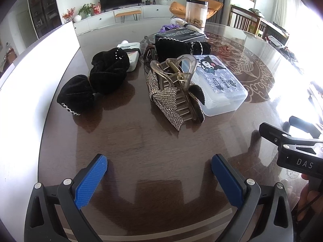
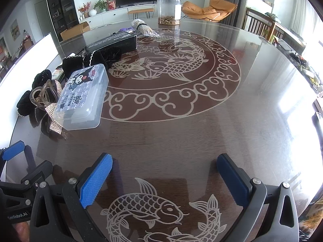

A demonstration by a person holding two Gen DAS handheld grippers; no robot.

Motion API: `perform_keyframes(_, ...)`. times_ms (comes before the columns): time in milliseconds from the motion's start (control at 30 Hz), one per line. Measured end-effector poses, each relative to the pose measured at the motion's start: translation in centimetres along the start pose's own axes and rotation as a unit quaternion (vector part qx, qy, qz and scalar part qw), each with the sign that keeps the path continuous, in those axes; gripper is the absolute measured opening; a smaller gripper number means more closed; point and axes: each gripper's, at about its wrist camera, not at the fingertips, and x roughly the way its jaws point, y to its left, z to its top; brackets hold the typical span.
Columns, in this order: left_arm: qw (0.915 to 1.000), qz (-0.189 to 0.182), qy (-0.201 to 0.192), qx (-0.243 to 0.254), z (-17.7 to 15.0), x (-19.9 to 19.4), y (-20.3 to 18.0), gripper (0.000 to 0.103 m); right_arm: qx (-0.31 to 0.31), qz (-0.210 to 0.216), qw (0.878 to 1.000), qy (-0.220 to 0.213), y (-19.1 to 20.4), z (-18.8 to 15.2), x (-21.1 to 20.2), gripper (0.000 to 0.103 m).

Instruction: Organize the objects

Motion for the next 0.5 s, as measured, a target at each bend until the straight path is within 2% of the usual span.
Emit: perform_keyframes(500, 0.9997, -0.01, 0.012, 0.018, -0.65, -0.41, 0.97, 0.103, 0.0, 0.0, 1.0, 0.0, 0.04, -0.05, 0.0, 0.103)
